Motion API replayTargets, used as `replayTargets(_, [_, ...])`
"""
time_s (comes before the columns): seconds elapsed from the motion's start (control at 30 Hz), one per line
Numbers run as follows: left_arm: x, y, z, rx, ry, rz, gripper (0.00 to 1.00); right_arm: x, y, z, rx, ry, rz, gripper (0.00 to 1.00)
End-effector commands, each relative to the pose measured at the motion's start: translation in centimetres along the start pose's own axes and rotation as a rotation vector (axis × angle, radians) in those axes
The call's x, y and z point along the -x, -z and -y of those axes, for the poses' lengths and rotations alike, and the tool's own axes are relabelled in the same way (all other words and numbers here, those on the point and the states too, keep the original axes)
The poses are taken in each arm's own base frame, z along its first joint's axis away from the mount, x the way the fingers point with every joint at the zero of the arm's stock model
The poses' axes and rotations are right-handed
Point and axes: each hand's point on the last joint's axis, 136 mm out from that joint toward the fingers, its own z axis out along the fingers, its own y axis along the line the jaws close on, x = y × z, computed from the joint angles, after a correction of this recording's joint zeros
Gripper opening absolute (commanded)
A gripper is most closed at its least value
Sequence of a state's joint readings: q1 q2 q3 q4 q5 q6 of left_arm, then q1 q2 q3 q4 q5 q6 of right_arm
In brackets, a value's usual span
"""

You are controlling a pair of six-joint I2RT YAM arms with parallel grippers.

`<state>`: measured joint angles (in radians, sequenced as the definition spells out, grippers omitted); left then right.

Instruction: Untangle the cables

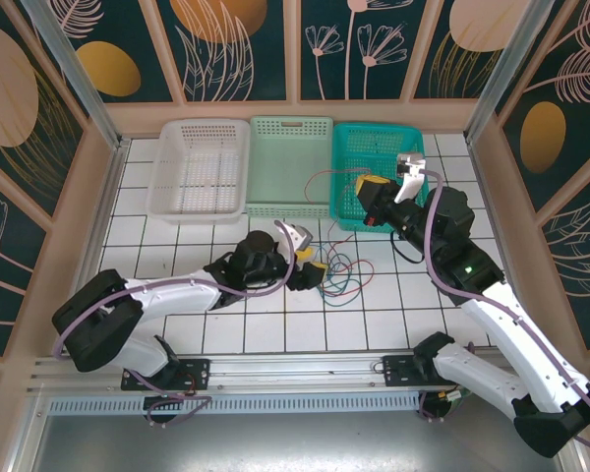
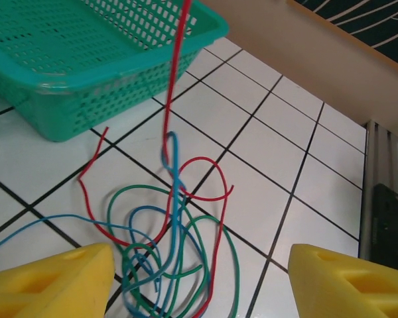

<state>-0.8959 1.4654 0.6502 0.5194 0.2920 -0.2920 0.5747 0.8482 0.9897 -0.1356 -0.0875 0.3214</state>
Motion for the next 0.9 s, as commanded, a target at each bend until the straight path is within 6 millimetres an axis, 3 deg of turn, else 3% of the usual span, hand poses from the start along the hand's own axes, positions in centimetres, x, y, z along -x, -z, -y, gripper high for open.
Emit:
replayTargets(0.0, [1.2,-1.1,-0.5,0.034,-0.008,0.015,0.64,0.8,0.1,-0.6,0.035,-0.006,0.032,0.0])
replayTargets(0.1, [0.9,-2.3,-1.9,0.094,-0.015,-0.019,0.52,0.7,0.4,-0.9,0.056,-0.004,0.03,0.0])
replayTargets(0.23, [0.1,-3.4,-3.2,0.145,-0.016,-0.053,0.16,1.1,0.8,-0.6,0.025,0.01,0.031,0.0])
replayTargets(0.3, [-0.6,-3.3,-4.3,0.2,-0.008,-0.07,0.06,1.6,1.3,0.2,-0.028,0.033,0.042,0.0])
replayTargets(0.43, [-2.6,-2.5,-5.8,0.281,-0.01,-0.128,0.0,4.1,2.9,1.6,-0.154,0.095,0.096,0.0])
replayTargets(0.7, [-4.9,-1.6,-7.6,0.372,-0.014,-0.185,0.0,10.7,7.5,3.0,-0.329,0.147,0.326,0.0])
replayTargets(0.87, [-5.6,-1.5,-8.2,0.395,-0.019,-0.208,0.0,11.9,8.1,2.8,-0.337,0.161,0.368,0.0])
